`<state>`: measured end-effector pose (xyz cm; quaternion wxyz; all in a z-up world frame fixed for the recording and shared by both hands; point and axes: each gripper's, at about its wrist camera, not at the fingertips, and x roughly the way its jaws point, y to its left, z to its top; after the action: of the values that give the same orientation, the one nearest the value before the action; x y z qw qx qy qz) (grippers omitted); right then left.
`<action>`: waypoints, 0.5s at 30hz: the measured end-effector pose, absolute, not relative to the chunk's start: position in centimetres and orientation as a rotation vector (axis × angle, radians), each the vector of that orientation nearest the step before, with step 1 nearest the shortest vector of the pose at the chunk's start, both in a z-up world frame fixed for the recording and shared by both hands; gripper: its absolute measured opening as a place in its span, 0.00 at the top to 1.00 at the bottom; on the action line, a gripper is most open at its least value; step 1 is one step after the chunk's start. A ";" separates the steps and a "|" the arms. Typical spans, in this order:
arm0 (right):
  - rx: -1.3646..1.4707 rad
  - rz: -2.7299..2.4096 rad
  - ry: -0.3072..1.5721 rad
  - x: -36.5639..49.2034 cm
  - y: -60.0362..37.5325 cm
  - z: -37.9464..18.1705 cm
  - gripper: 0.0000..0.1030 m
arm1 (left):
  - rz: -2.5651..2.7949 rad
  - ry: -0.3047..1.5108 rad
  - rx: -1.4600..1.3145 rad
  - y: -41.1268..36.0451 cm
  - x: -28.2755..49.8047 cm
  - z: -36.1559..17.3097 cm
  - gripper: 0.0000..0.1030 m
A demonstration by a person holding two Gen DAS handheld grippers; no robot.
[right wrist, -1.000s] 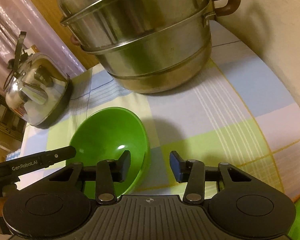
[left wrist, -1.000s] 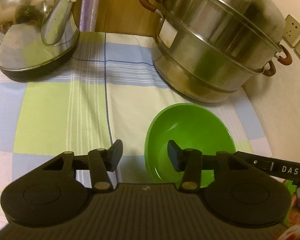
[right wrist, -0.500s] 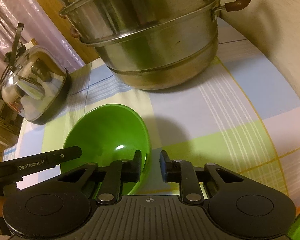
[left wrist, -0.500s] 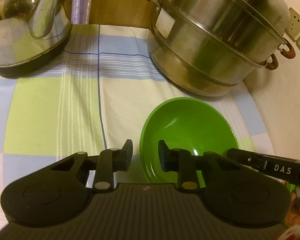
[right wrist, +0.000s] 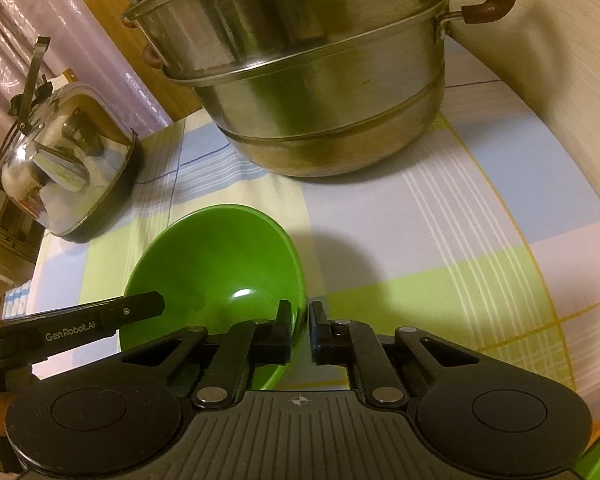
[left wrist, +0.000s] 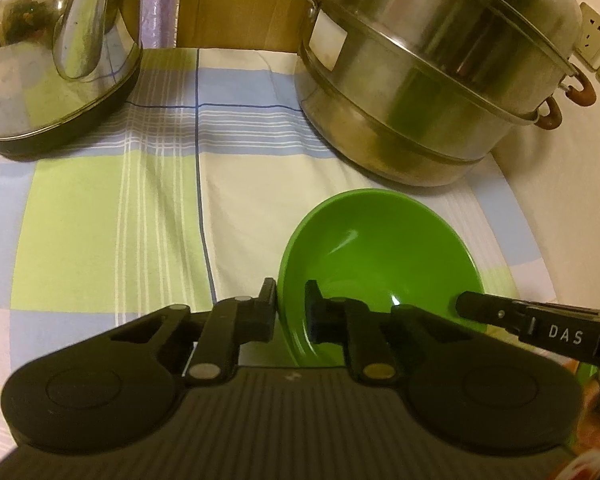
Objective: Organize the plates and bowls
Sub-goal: 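Close the left gripper on the green bowl rim while the right gripper closes too, then lift the green bowl with both grippers and lower it into the nested bowls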
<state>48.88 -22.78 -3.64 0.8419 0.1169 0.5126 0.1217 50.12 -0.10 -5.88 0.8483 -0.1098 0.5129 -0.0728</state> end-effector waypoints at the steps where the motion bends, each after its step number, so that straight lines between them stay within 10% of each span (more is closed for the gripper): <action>1: 0.243 0.255 1.083 48.9 -22.7 -3.6 0.92 | -0.150 1.082 -0.229 -0.1 50.1 -5.9 0.91; 15: 0.241 0.237 1.103 48.8 -22.9 -3.8 0.94 | -0.149 1.097 -0.192 -0.4 49.5 -5.4 0.96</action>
<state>48.77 -22.92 -3.79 0.8382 0.1139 0.5215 0.1122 49.53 -0.45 -5.35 0.8464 -0.0911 0.5200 -0.0707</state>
